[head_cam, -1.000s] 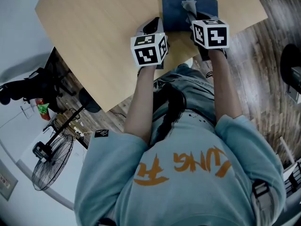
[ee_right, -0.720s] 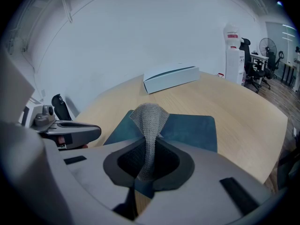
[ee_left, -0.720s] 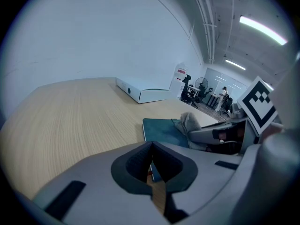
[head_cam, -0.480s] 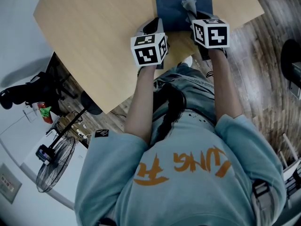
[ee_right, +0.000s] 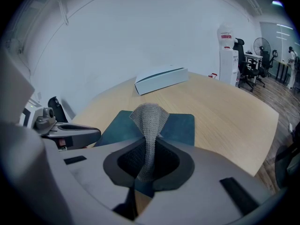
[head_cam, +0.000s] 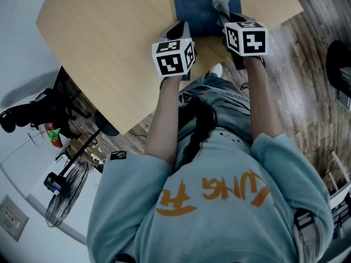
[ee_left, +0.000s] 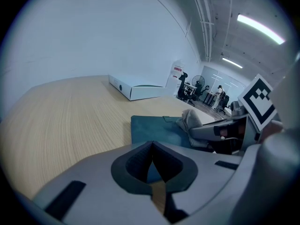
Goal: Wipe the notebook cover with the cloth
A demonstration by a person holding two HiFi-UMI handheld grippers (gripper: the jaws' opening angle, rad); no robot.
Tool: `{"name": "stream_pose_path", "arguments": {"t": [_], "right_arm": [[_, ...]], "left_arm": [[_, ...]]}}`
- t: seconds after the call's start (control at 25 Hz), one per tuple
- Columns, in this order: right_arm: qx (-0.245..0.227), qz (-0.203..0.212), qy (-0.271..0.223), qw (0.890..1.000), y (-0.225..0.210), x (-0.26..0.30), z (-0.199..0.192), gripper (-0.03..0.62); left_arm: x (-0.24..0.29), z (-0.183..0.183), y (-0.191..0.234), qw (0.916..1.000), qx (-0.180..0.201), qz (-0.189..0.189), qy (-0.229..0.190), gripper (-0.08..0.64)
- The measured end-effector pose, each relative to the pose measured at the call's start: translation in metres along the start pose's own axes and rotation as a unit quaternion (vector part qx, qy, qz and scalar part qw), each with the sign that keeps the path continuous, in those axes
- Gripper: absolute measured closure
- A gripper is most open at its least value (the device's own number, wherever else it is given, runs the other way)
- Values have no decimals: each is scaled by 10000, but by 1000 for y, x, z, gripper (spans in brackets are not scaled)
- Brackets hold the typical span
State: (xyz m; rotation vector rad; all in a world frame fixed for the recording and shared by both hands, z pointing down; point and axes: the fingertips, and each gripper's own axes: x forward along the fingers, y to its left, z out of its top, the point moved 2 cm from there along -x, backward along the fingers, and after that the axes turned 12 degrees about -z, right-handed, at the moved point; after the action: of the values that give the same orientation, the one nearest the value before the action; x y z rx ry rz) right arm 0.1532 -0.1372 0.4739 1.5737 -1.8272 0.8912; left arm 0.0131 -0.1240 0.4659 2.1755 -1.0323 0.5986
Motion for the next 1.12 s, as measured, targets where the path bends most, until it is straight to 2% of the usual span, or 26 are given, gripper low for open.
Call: {"name": "stream_pose_path", "arguments": {"t": [0.56, 0.84, 1.12], "right_arm": [[165, -203, -2, 9997, -27, -8, -8, 563], [279, -452, -45, 9986, -43, -18, -10, 563], [261, -749, -76, 9968, -59, -31, -15, 563]], "left_arm": [[15, -3, -19, 9997, 91, -171, 128, 543], [16, -2, -29, 9995, 153, -260, 130, 542], [13, -7, -32, 9997, 58, -219, 71, 543]]}}
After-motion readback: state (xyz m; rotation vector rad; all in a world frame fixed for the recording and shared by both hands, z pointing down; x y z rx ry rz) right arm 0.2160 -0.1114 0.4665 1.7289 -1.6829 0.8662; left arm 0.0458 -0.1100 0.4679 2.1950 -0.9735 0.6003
